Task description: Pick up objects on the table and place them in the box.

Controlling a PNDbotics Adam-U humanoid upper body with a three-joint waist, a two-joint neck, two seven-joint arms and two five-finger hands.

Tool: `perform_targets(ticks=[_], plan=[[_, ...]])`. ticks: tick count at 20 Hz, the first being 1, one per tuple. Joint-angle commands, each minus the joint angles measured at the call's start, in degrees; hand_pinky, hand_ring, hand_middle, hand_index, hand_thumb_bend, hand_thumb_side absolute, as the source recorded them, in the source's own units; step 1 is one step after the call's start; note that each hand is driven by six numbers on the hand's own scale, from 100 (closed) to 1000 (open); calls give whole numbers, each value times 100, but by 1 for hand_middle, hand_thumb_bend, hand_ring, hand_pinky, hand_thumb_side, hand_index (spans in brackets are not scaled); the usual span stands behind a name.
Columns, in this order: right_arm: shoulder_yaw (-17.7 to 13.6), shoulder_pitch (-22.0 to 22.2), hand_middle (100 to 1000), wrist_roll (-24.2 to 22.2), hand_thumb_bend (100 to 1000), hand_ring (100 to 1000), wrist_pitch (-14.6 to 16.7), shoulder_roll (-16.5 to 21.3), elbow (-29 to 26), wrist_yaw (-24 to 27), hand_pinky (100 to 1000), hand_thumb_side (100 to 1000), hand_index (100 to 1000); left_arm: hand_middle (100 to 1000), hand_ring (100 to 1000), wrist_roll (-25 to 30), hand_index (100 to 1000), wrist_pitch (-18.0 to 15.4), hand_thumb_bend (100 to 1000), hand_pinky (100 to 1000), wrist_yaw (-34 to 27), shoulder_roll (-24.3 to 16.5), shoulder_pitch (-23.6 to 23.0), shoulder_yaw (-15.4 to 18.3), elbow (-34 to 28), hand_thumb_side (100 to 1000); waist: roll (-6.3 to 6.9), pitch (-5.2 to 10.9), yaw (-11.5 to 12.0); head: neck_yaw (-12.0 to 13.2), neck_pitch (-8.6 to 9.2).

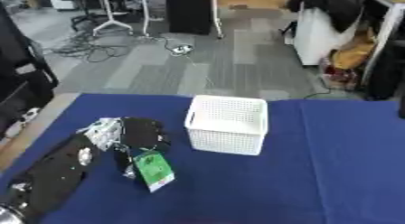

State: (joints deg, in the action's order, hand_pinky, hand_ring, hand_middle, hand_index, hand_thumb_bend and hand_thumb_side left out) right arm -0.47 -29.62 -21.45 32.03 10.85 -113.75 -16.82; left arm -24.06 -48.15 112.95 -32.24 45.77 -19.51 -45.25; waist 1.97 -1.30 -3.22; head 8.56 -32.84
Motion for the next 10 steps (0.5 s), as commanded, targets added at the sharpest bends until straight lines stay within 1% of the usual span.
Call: perform_targets(ticks=[1, 6, 10], plan=[[-8, -127, 236, -9, 239, 292, -9, 2, -84, 13, 214, 944, 432, 824, 757, -466, 919, -381, 456, 798, 150, -44, 53, 53, 73, 724, -18, 52, 6, 6, 29], [-7, -128, 235, -6, 238, 292, -10, -1, -84, 14, 214, 943, 433, 822, 754, -516, 917, -381, 451, 794, 239, -14, 48, 116, 197, 721, -21, 53, 6, 14, 18], [0, -131, 235, -8, 238, 292, -11, -5, -84, 14, 214, 943, 433, 822, 755, -569, 919, -381, 457, 797, 388, 12, 122, 24, 307, 723, -17, 52, -4, 17, 17]])
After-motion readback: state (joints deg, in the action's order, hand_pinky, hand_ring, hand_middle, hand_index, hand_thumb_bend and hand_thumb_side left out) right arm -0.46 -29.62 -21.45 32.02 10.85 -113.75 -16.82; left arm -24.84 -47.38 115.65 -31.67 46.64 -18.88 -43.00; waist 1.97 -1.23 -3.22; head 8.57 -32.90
